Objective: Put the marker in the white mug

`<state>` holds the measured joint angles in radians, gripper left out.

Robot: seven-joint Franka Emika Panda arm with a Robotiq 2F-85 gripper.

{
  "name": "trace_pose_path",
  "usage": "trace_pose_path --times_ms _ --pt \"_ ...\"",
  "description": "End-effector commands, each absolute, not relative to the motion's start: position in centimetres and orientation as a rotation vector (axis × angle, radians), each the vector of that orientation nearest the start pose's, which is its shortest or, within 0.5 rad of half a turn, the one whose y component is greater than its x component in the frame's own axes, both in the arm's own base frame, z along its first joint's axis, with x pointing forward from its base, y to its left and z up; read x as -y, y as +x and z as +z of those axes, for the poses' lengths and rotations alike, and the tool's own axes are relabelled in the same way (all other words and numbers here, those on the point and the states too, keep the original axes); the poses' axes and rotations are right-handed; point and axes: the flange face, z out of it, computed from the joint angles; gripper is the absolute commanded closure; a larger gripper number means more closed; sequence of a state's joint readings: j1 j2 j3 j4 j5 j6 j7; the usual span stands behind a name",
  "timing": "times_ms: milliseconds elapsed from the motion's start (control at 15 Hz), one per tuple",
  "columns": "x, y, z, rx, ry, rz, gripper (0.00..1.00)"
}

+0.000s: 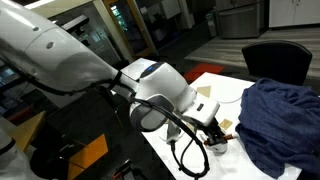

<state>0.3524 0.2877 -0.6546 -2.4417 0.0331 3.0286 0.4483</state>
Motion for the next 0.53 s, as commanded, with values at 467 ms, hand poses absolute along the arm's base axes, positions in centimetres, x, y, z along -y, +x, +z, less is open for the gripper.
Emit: trace_pose_path --times_ms 467 --pt "2.9 50.2 37.4 -0.518 -3.011 -0.608 0.95"
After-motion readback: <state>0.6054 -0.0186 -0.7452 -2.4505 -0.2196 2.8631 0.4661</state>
